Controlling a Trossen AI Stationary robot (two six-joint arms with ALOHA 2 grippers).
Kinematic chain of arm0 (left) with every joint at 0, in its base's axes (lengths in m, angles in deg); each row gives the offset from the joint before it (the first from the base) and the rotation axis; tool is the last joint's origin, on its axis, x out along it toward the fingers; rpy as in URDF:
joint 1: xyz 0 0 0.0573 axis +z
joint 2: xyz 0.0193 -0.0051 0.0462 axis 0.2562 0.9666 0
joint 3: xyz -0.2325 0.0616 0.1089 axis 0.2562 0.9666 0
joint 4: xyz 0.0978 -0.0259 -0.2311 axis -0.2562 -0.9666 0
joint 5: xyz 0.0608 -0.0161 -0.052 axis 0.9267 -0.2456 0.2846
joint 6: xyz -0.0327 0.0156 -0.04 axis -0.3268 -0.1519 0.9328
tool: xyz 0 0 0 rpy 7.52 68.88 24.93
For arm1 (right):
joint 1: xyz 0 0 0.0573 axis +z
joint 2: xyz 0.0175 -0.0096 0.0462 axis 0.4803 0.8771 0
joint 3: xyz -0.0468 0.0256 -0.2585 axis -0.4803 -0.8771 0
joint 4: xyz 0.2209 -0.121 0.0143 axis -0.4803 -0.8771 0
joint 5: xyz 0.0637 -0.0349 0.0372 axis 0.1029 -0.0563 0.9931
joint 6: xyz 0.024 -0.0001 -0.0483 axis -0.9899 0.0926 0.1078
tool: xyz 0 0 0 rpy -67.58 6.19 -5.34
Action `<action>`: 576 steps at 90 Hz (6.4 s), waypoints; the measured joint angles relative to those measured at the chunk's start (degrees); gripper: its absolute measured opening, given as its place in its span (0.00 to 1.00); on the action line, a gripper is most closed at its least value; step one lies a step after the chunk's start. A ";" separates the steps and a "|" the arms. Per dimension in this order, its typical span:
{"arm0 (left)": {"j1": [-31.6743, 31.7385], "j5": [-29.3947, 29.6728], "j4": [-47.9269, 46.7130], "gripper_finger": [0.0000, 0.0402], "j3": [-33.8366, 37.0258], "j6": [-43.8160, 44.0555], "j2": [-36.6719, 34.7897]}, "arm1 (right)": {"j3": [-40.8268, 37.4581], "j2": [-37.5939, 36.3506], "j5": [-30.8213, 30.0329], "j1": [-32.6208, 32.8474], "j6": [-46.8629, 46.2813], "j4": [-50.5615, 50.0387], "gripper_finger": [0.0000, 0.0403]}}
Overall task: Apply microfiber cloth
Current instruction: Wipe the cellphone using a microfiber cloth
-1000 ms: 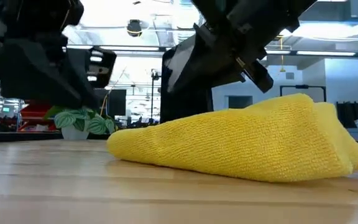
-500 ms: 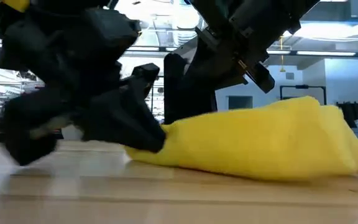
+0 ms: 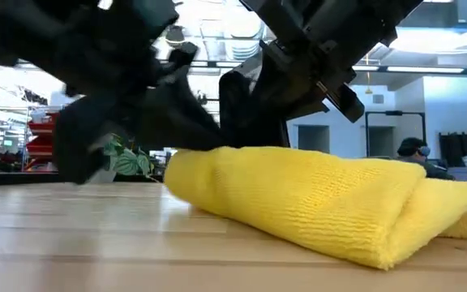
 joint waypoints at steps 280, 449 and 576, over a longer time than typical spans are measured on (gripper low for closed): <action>-0.56 -3.74 13.40 0.00 1.86 16.01 10.36 | -0.27 -0.28 0.23 0.86 -1.09 -1.23 0.03; 4.23 -5.18 -31.96 0.00 2.13 19.88 -19.51 | -0.49 -13.97 0.71 7.06 23.26 4.28 0.03; 20.58 -40.27 31.25 0.37 24.20 36.49 -17.85 | -6.48 -9.38 30.63 -15.02 37.58 27.95 0.03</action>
